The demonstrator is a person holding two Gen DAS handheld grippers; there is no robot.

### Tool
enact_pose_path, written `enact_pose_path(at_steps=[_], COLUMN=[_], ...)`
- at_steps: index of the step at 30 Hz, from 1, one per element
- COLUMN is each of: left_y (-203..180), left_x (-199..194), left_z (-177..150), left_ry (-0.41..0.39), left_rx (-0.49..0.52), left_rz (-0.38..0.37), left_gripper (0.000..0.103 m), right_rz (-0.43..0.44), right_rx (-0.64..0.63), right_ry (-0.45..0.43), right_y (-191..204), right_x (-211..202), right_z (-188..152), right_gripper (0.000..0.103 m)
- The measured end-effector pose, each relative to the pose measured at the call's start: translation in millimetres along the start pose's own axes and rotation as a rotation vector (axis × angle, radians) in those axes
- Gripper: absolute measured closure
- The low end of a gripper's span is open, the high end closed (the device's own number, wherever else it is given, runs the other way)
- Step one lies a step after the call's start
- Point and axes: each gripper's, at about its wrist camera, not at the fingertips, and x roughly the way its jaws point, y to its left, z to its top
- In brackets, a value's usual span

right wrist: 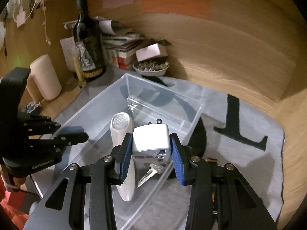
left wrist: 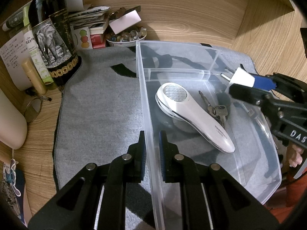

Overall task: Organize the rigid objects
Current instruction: 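Carry the white plug adapter into the box and release it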

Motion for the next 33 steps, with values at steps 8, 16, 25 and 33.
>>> enact_pose_path(at_steps=[8,16,25,33], left_y=[1,0,1,1], left_x=[0,0,0,0], left_z=[0,0,0,0], left_ry=[0.001,0.001,0.000,0.001], left_rx=[-0.001,0.000,0.001,0.000], left_rz=[-0.002,-0.002,0.001,-0.002], left_gripper=[0.091,0.091,0.091,0.091], right_rz=[0.006,0.002,0.010,-0.003], right_rx=[-0.024,-0.038,-0.025,0.009], right_ry=[0.054,0.076,0.065,0.006], right_y=[6,11,12,4], right_x=[15,21,16,-8], right_z=[-1,-2,-2,-3], right_gripper=[0.067,0.067,0.065,0.045])
